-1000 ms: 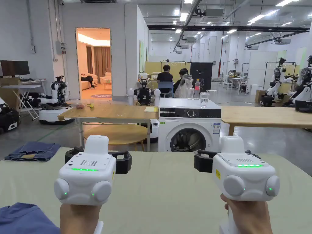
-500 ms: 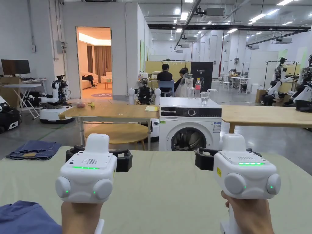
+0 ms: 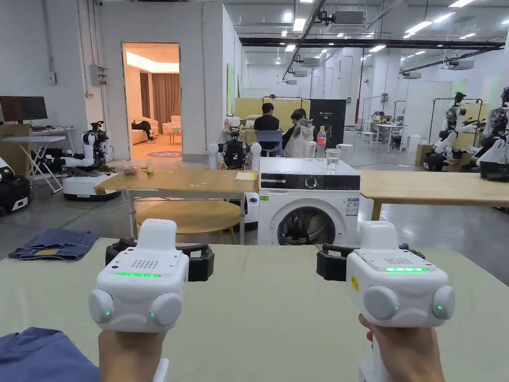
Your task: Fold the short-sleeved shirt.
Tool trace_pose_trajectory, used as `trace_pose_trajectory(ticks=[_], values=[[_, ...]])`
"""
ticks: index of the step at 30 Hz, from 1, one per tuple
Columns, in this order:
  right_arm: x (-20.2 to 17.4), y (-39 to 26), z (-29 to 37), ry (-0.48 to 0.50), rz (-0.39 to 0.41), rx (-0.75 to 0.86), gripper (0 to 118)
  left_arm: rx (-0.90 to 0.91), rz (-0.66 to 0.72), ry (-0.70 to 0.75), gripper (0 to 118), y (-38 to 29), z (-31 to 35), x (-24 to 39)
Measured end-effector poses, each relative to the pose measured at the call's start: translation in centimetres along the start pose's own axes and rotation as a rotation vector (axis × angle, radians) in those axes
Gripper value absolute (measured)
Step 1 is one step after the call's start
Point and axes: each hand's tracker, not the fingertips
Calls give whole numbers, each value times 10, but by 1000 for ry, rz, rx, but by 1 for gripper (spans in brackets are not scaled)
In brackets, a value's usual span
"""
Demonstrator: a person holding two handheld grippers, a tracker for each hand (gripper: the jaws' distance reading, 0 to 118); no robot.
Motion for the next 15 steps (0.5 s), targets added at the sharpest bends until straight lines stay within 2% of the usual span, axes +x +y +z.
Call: trace_pose_trajectory(ticks=[15], values=[[9,-2,8,-3,2,21,118,18,3,3,118,2,7,7]])
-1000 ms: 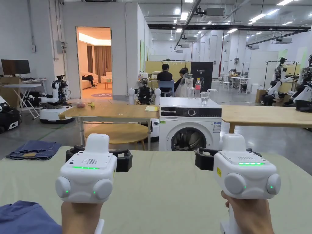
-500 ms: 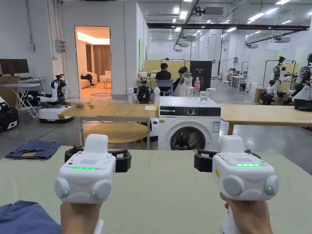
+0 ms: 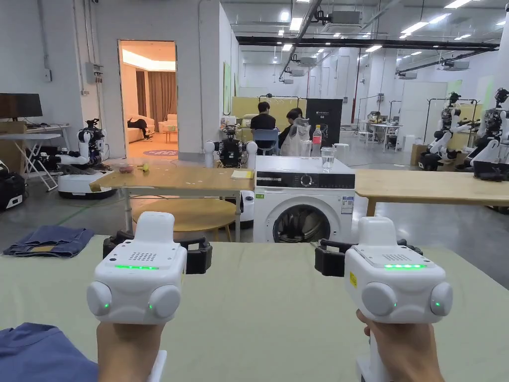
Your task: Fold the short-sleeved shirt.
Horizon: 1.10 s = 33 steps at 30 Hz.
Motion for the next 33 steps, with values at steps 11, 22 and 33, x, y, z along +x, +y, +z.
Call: trace_pose_trajectory(ticks=[11,22,33], values=[[5,4,-3,-8,-9,38,118,12,-7,3,118,1,0,0],[2,-10,-9,-6,25,35,118,20,-21,13,118,-8,-4,4],[-2,-11,-10,11,30,19,118,15,15,6,118,-10,-7,3]])
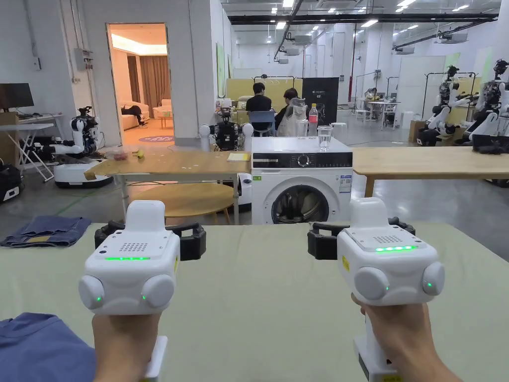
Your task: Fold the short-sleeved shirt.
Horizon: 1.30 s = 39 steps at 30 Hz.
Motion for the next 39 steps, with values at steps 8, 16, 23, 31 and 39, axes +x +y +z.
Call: trace_pose_trajectory(ticks=[8,16,23,31,39], values=[[-2,-2,-1,-7,-4,6,118,6,-13,9,118,-1,1,-3],[-3,-2,-1,-15,-15,10,118,-11,1,8,118,0,1,-7],[-11,-1,6,-74,79,29,21,-17,-73,19,0,-2,2,-3],[-12,-4,7,-70,44,41,0,-10,-4,18,0,-1,6,-23],[-134,-2,-3,184,52,55,0,-30,-13,269,0,-9,56,-137]])
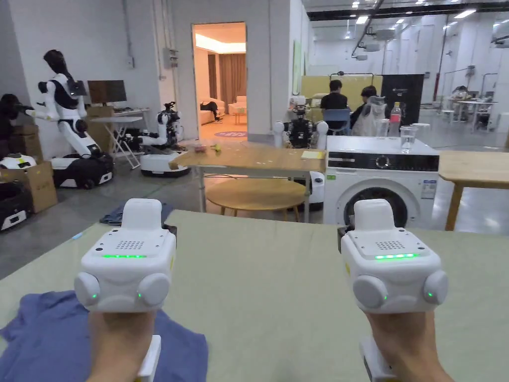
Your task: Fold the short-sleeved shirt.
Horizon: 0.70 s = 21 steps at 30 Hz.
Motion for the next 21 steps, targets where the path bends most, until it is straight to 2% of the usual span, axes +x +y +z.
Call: trace_pose_trajectory(ticks=[5,8,13,15,19,21], values=[[-105,1,3,254,-22,12,0,-64,-45,248,0,-14,25,-107],[-145,-8,10,341,-37,2,0,-129,-117,296,0,-27,31,-142],[-174,-28,1,380,0,-23,0,-303,-47,217,0,-55,3,-157],[-181,-35,-9,393,25,-45,0,-431,-20,158,0,-70,-21,-158],[-194,-50,-27,403,77,-59,0,-918,304,-55,0,-118,-94,-164],[-198,-57,-38,412,81,-84,0,-952,282,-96,0,-139,-118,-150]])
